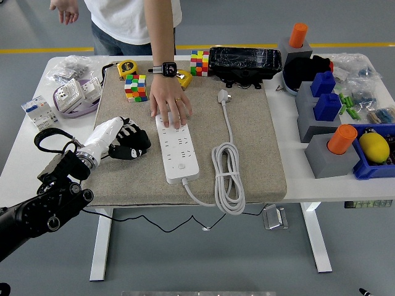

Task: Put the plug near the board,insert it into the board,press the button,pull the plug out

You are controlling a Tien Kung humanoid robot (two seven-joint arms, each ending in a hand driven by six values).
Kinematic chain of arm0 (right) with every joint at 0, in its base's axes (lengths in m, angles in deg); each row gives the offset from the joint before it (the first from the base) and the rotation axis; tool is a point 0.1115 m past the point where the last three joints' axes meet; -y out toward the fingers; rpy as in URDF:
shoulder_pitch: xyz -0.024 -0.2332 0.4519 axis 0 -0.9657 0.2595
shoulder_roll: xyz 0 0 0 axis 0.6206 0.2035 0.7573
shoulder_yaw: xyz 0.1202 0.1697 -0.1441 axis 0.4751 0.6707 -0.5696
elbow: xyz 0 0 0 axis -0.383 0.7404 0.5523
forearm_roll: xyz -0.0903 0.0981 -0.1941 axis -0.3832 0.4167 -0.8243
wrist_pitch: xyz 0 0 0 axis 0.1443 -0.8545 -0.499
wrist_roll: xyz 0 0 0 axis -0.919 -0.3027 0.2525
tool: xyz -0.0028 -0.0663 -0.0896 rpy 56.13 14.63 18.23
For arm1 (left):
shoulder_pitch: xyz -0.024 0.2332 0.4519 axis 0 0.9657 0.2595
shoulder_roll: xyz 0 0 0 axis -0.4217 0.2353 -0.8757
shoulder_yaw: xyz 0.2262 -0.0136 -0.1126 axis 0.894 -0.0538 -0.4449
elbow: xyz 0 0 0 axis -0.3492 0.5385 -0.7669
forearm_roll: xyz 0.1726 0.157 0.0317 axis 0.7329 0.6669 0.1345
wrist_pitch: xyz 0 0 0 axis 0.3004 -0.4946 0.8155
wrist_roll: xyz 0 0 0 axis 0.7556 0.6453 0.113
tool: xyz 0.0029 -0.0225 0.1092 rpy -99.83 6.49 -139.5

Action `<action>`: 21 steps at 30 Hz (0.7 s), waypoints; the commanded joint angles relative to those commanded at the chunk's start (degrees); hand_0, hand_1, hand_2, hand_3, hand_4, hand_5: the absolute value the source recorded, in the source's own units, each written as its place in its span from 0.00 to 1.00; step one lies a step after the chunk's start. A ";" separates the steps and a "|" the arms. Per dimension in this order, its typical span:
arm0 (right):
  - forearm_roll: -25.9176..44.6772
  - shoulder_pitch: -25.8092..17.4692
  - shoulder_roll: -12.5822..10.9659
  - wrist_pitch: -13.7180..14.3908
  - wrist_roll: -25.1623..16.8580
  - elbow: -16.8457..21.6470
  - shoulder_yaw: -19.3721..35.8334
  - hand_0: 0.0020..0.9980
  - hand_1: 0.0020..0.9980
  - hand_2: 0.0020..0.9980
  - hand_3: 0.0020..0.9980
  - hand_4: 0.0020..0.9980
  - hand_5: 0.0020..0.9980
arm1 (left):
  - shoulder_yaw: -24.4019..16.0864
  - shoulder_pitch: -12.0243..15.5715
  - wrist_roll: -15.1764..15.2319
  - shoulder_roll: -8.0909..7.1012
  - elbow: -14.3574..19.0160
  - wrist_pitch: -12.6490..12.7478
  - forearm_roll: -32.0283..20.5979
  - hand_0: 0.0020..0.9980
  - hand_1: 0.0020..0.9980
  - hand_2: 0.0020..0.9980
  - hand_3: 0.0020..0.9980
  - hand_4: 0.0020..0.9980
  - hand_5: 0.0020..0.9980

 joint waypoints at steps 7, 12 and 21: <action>-0.03 -0.03 0.03 -0.01 0.02 0.01 -0.06 0.59 0.63 0.62 0.55 0.94 0.47 | 0.12 0.38 -0.38 -0.04 -0.02 0.78 1.22 0.58 0.67 0.66 0.66 1.00 0.20; -0.02 -0.01 0.05 -0.02 0.00 0.01 0.06 0.60 0.63 0.62 0.55 0.94 0.47 | -1.38 0.83 -0.38 -0.18 1.13 0.61 2.08 0.68 0.76 0.79 0.80 1.00 0.39; 0.00 0.29 0.05 0.02 0.01 -0.20 0.02 0.59 0.63 0.62 0.55 0.94 0.47 | -10.14 5.21 0.46 -1.10 9.98 0.91 0.62 0.59 0.73 0.75 0.78 1.00 0.41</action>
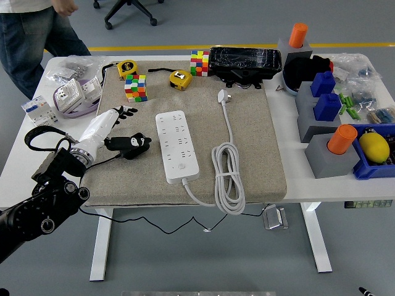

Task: Put the plug near the board,insert it into the board,press the button,pull the plug out

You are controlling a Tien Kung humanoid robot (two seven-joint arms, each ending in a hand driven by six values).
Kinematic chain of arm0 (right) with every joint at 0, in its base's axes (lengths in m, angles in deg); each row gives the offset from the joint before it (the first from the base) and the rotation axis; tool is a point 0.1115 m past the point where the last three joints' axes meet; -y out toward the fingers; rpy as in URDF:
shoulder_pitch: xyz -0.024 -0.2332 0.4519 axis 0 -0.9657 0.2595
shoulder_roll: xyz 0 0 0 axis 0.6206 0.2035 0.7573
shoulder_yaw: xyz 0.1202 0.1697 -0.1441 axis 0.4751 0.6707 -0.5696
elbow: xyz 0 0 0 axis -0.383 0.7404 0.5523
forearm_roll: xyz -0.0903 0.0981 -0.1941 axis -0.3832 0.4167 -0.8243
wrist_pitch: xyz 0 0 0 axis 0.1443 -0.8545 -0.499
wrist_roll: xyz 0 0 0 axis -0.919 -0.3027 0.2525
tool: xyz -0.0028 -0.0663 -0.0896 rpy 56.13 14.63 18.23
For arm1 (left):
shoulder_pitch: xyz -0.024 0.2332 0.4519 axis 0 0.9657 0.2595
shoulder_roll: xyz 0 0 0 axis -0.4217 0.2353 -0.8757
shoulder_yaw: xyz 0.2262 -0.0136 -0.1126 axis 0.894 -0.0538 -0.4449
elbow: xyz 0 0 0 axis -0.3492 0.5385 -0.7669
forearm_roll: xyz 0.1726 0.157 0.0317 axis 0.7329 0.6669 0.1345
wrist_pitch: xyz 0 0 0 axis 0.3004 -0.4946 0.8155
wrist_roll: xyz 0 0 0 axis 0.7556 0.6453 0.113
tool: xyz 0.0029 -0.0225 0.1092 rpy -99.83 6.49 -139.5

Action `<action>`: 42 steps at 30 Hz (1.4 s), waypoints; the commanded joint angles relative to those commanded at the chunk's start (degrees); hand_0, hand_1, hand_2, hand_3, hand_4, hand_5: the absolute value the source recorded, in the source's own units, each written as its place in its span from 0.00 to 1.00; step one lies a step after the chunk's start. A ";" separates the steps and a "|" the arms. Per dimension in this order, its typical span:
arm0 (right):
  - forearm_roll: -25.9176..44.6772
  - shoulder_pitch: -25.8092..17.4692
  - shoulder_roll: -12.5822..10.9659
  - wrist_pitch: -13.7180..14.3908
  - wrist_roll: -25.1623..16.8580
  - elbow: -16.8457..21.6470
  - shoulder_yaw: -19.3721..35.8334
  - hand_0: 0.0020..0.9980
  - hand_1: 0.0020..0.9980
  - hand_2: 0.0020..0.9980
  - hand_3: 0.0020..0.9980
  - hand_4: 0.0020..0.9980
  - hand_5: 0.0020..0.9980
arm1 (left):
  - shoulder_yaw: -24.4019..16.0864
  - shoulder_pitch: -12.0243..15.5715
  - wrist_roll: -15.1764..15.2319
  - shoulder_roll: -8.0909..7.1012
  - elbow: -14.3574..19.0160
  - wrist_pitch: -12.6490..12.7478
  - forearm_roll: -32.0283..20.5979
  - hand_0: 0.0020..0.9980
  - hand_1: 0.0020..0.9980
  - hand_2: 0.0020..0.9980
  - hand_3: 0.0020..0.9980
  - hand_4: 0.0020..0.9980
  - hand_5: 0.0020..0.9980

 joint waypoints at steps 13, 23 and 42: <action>1.02 1.22 0.77 -0.01 0.30 -1.50 -1.78 0.59 0.63 0.62 0.55 0.94 0.47 | -11.46 7.02 7.38 0.27 7.63 1.54 -26.79 0.40 0.56 0.54 0.58 0.87 0.31; 1.09 1.69 0.53 0.07 0.32 -1.62 -2.55 0.59 0.63 0.62 0.55 0.94 0.47 | -12.48 8.01 7.21 -0.17 6.92 1.35 -27.86 0.41 0.55 0.54 0.58 0.85 0.30; 1.82 1.39 0.81 0.12 0.47 -2.38 -4.56 0.60 0.63 0.62 0.55 0.93 0.48 | -13.07 9.89 6.50 -1.31 7.10 0.61 -28.01 0.42 0.55 0.55 0.58 0.82 0.29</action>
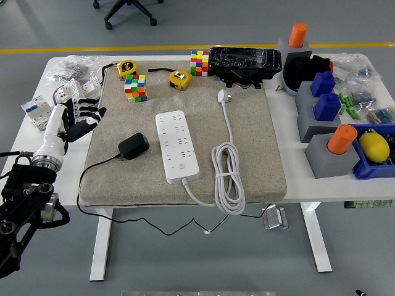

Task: Put the plug near the board,insert it into the board,press the button,pull the plug out

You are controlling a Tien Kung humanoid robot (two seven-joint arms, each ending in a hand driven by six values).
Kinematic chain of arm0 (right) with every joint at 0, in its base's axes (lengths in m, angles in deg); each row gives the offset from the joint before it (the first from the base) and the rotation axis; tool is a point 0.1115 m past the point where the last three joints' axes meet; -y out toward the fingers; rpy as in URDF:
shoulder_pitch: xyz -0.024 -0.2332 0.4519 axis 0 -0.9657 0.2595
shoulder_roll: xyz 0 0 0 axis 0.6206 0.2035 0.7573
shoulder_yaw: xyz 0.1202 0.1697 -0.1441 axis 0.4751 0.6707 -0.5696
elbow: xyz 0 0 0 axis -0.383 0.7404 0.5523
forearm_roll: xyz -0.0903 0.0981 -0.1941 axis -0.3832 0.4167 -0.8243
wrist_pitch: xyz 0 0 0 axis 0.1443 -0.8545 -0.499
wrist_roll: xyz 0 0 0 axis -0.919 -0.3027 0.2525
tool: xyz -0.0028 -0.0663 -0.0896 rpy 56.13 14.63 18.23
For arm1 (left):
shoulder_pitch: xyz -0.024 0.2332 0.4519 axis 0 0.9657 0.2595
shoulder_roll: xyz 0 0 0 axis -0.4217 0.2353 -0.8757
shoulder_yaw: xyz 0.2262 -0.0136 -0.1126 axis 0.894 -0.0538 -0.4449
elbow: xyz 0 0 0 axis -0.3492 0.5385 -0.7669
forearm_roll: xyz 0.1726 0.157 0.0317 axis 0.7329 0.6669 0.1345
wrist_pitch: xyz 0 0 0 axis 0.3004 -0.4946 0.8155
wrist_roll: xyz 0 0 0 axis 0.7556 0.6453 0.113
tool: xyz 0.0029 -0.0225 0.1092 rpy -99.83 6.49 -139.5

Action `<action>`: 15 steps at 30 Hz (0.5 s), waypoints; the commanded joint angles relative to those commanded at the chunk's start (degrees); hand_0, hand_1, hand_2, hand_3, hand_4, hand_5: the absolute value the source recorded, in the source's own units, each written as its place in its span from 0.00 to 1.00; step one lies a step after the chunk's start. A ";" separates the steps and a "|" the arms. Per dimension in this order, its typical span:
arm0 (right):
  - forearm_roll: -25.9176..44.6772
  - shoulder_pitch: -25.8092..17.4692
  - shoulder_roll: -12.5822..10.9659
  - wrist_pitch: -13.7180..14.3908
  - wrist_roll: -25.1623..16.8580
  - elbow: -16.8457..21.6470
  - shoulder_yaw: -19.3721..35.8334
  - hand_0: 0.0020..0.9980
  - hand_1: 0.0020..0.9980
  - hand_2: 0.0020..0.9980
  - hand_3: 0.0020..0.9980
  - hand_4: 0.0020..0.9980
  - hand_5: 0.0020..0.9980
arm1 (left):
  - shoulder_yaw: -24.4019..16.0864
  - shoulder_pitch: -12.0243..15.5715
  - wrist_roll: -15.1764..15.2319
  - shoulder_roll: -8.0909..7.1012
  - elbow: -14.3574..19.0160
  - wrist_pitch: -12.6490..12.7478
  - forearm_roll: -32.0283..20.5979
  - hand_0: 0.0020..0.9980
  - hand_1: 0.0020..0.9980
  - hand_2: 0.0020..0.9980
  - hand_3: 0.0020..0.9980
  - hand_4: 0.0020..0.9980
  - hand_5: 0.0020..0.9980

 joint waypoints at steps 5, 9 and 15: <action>0.08 -0.26 -0.21 0.02 -0.05 0.01 -0.43 0.60 0.63 0.62 0.55 0.93 0.48 | -0.24 0.68 -0.07 -0.28 0.13 -0.11 0.08 0.42 0.55 0.55 0.58 0.82 0.29; 0.11 -0.29 -0.39 0.02 -0.09 0.01 -0.72 0.60 0.63 0.62 0.55 0.93 0.48 | -0.27 0.94 -0.03 -0.45 0.21 -0.11 0.08 0.42 0.55 0.55 0.58 0.82 0.30; 0.10 -0.22 -0.63 0.00 -0.14 0.12 -1.11 0.60 0.63 0.62 0.55 0.93 0.48 | -0.44 0.96 -0.09 -0.48 0.37 -0.17 0.14 0.42 0.55 0.55 0.58 0.83 0.30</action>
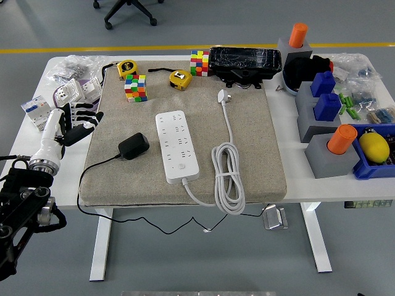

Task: Put the plug near the board,insert it into the board,press the button,pull the plug out

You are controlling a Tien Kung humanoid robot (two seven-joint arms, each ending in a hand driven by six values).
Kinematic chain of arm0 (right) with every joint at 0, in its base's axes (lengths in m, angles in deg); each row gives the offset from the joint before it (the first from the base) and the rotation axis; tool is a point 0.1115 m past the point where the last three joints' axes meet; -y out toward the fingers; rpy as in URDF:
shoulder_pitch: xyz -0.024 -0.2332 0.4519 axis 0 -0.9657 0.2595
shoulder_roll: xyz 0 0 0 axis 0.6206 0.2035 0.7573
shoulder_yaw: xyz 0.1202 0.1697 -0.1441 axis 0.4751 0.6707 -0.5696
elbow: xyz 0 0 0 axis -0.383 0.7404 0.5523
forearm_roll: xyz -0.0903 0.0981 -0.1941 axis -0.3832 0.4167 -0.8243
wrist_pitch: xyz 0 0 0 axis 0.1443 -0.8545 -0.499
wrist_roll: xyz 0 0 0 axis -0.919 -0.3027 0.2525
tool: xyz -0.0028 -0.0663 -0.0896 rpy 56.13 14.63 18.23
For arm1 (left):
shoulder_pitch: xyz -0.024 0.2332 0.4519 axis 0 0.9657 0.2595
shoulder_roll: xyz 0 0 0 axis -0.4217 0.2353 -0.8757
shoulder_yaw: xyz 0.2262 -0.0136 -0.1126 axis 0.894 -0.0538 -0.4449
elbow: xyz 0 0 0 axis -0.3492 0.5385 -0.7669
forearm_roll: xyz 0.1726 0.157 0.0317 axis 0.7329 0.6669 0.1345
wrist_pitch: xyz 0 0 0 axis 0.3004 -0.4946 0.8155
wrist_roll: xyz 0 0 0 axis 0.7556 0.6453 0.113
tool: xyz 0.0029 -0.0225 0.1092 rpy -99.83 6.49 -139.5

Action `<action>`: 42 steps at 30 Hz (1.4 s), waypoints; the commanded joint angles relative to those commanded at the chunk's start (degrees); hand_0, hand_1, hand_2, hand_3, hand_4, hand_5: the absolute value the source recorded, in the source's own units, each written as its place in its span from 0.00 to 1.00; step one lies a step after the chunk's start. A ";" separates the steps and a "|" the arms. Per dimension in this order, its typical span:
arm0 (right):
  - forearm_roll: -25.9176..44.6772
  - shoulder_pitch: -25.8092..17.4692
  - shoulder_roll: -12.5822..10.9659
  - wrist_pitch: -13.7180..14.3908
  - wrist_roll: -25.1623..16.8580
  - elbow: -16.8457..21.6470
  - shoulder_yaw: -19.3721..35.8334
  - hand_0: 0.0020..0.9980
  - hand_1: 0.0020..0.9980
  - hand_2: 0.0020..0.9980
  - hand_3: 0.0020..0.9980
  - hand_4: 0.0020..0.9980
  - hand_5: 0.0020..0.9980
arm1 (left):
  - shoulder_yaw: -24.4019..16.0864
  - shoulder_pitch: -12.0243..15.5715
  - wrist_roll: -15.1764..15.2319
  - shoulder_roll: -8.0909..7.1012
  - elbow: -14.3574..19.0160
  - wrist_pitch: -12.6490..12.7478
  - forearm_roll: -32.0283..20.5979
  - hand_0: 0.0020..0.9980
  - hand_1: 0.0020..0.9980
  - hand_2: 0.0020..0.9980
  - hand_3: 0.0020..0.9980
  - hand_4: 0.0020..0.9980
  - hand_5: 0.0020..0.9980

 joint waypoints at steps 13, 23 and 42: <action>-1.04 -0.99 -0.17 -0.04 -0.08 0.35 2.82 0.60 0.63 0.62 0.55 0.93 0.48 | -1.19 1.08 -0.37 0.67 0.70 -0.10 0.23 0.42 0.55 0.55 0.58 0.82 0.30; -1.63 -1.66 -0.28 0.02 -0.26 0.71 5.10 0.60 0.63 0.62 0.55 0.93 0.48 | -1.68 0.66 -0.50 1.02 1.17 -0.07 0.13 0.42 0.55 0.55 0.58 0.82 0.31; -1.77 -1.10 0.35 0.04 -0.30 1.18 5.88 0.59 0.63 0.62 0.55 0.94 0.48 | -1.06 -0.48 -0.83 1.31 0.99 -0.26 0.09 0.42 0.56 0.55 0.58 0.82 0.31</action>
